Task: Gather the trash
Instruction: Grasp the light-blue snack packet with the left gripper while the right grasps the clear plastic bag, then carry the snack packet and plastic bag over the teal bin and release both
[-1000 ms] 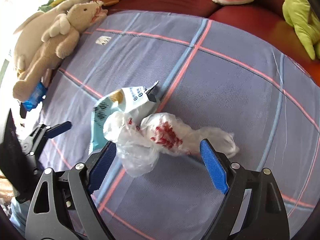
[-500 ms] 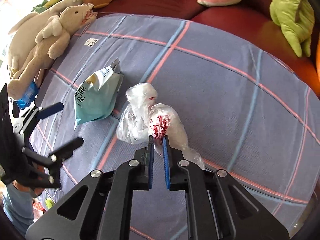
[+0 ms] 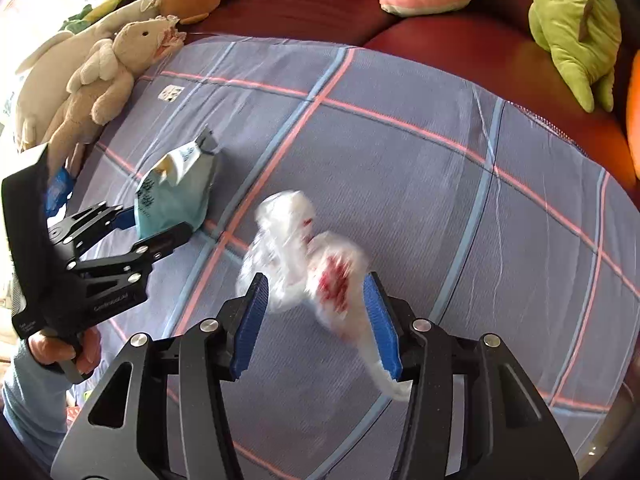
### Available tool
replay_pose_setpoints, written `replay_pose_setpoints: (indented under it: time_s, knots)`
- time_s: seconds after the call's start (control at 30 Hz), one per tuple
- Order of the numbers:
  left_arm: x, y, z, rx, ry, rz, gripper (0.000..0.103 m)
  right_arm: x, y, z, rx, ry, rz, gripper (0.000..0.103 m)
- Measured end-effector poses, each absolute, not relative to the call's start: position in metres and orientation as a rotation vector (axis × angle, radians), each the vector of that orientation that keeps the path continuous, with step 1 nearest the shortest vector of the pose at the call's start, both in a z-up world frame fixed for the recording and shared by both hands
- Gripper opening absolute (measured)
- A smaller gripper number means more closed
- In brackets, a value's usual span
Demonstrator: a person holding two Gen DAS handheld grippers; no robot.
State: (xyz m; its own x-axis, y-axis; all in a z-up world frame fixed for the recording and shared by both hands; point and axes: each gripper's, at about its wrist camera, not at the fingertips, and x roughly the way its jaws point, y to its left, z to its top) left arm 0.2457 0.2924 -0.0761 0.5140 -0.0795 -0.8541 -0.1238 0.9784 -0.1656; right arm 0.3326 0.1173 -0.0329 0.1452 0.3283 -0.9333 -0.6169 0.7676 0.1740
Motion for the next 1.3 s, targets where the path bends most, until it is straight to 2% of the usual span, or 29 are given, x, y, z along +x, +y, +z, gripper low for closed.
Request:
replay_pose_setpoints:
  time_s: [0.07,0.23,0.27,0.3,0.33,0.4,0.5,1.03,1.3]
  knots:
    - [0.246,0.29,-0.076,-0.21,1.029,0.035,0.05,0.337,0.118,-0.04,-0.271,1.262,0.69,0.06]
    - [0.244,0.286,-0.076,-0.21,1.023,0.057,0.05,0.335,0.12,-0.055,-0.265,1.291,0.714,0.06]
    - [0.243,0.286,-0.077,-0.212,1.025,0.061,0.05,0.333,0.12,-0.058,-0.275,1.299,0.714,0.058]
    - [0.243,0.285,-0.076,-0.215,1.028,0.066,0.05,0.33,0.12,-0.06,-0.294,1.295,0.702,0.05]
    - [0.242,0.285,-0.076,-0.219,1.029,0.069,0.05,0.327,0.12,-0.06,-0.302,1.288,0.697,0.048]
    - [0.241,0.282,-0.075,-0.219,1.03,0.069,0.05,0.323,0.117,-0.059,-0.302,1.279,0.693,0.038]
    - [0.236,0.273,-0.072,-0.203,1.027,0.067,0.05,0.316,0.111,-0.056,-0.31,1.273,0.673,0.035]
    - [0.178,0.188,-0.034,-0.135,0.988,-0.033,0.049,0.253,-0.003,-0.013,-0.135,1.228,0.54,0.034]
    - [0.146,0.133,-0.034,-0.131,0.987,-0.08,0.049,0.201,-0.073,-0.003,-0.052,1.187,0.474,0.035]
